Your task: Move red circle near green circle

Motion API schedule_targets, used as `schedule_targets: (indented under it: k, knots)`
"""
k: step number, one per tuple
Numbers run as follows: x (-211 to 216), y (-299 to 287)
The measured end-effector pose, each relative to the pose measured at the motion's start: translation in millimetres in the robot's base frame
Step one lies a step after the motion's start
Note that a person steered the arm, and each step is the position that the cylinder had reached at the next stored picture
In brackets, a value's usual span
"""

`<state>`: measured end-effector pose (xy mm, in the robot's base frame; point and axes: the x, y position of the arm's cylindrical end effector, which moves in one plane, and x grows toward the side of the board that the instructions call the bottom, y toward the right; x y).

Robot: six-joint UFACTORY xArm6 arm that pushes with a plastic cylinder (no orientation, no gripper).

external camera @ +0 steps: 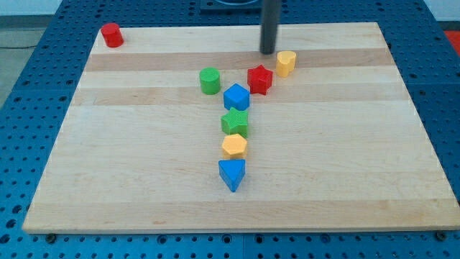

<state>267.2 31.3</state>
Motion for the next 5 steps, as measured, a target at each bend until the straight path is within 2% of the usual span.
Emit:
schedule_targets:
  k: [3, 4, 5]
  knots:
    - [11.1, -264.0]
    - [8.3, -329.8]
    - [5.8, -336.0]
